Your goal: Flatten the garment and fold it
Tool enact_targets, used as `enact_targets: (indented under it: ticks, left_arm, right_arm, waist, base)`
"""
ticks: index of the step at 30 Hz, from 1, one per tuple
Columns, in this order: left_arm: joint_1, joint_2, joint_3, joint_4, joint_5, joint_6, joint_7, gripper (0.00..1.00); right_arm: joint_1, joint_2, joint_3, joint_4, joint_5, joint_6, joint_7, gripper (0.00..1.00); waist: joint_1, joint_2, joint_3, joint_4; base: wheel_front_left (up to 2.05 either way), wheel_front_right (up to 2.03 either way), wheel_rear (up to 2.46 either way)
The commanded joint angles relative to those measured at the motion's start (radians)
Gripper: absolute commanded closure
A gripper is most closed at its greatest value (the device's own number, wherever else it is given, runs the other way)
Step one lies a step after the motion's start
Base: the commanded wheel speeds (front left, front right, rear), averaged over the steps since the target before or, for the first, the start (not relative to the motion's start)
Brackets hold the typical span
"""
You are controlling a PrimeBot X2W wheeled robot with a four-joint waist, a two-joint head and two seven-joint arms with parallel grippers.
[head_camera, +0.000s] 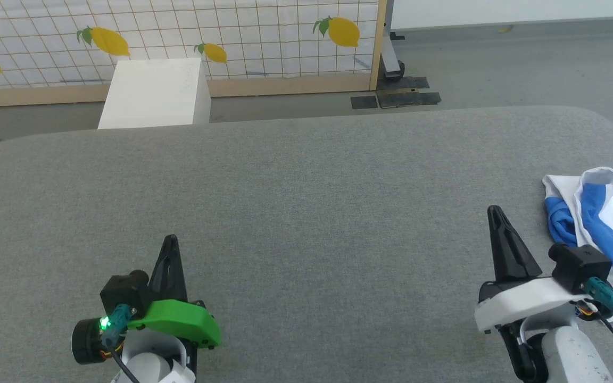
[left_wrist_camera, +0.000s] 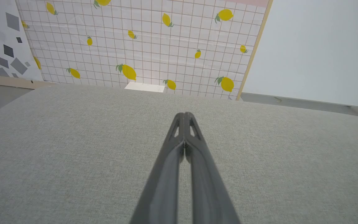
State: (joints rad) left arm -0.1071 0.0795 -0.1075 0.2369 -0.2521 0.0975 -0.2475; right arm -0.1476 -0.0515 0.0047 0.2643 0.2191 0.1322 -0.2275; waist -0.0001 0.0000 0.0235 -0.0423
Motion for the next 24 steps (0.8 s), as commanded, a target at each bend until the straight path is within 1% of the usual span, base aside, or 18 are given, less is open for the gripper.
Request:
enact_targets:
  ticks: [1,24]
  left_arm:
    - [0.006,-0.001,0.005,-0.010,0.015,-0.005,0.006,1.00]
    - [0.026,-0.006,0.025,-0.054,0.060,-0.023,0.053,1.00]
  right_arm:
    - [0.009,0.000,0.000,-0.010,-0.010,0.000,0.005,1.00]
    - [0.035,0.000,-0.001,-0.059,-0.050,0.000,0.048,1.00]
  waist:
    - [0.0001,0.0000,0.000,0.001]
    - [0.0001,0.0000,-0.005,0.009]
  base:
    - [0.00,0.00,0.00]
    - [0.00,0.00,0.00]
